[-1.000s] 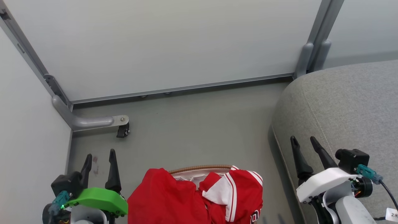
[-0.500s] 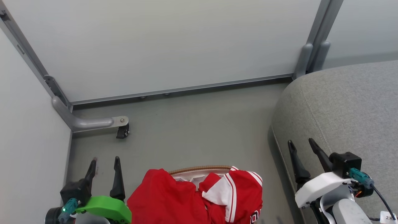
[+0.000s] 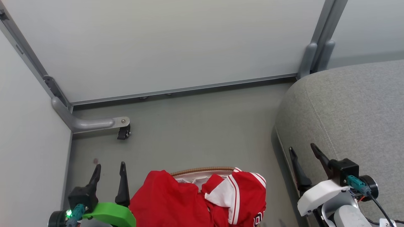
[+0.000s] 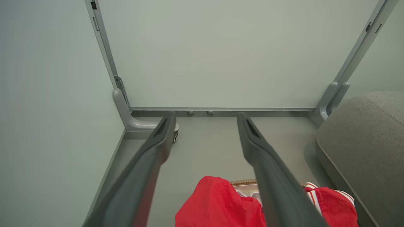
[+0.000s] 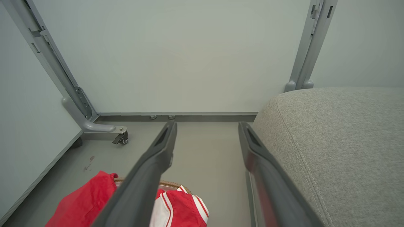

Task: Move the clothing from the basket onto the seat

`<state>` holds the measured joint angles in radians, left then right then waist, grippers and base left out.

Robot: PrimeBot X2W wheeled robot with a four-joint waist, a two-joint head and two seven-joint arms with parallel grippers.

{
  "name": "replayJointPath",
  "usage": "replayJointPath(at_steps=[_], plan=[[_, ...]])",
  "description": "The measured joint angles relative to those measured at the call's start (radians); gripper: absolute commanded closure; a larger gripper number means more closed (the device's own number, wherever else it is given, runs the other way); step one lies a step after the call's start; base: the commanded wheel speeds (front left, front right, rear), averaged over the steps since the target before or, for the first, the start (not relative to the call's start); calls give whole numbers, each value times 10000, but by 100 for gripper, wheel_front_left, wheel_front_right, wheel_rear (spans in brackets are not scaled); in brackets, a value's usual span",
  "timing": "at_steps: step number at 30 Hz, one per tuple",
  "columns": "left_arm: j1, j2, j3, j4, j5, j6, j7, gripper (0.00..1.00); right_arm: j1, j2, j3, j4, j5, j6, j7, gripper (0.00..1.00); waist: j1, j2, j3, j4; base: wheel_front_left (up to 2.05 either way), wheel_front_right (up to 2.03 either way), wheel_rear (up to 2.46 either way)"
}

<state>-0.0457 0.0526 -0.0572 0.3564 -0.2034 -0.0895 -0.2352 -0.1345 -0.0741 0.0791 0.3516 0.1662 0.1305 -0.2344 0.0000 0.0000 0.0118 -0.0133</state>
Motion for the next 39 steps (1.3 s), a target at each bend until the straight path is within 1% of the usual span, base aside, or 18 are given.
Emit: replayJointPath(at_steps=[6, 9, 12, 15, 20, 25, 27, 29, 39], plan=[[-13, -13, -56, 69, 330, -155, -125, 0, -65, 19, 8, -104, -456, 0, -127, 0, 0, 0, 216, -59, 0, 0, 0], [-236, -17, -178, 230, 393, -219, -157, 0, -403, 33, 13, -309, -706, 0, -169, 0, 0, 0, 490, -98, 0, 0, 0], [-700, -21, -309, 523, 491, -265, -217, 0, -821, 94, 73, -558, -894, 2, -219, 0, 0, 0, 890, -161, 0, 0, 0], [-1217, -23, -430, 756, 848, -336, -276, 0, -1254, 144, 182, -825, -1049, 4, -272, 0, 0, 0, 1373, -251, 0, 0, 0], [-2080, 4, -719, 1106, 909, -380, -288, 0, -1930, 209, 309, -1262, -1078, 6, -274, 0, 0, 0, 2290, -445, 0, 0, 0], [-2909, 320, -1611, 1346, 593, -393, -288, 0, -2449, 232, 359, -1609, -1074, 6, -274, 0, 0, 0, 3190, -647, 0, 0, 0], [-3264, 529, -2245, 1628, 474, -393, -290, 0, -2616, 249, 272, -1789, -982, 6, -274, 0, 0, 0, 3583, -732, 0, 0, 0], [-3525, 640, -2642, 1858, 453, -397, -288, 0, -2804, 234, 127, -1981, -857, 6, -274, 0, 1, 0, 3938, -804, 0, 0, 0], [-5050, 1131, -4274, 2918, 389, -399, -288, 0, -3553, 240, 305, -2562, -662, 6, -274, 0, 1, 0, 5691, -1156, 0, 0, 0]])
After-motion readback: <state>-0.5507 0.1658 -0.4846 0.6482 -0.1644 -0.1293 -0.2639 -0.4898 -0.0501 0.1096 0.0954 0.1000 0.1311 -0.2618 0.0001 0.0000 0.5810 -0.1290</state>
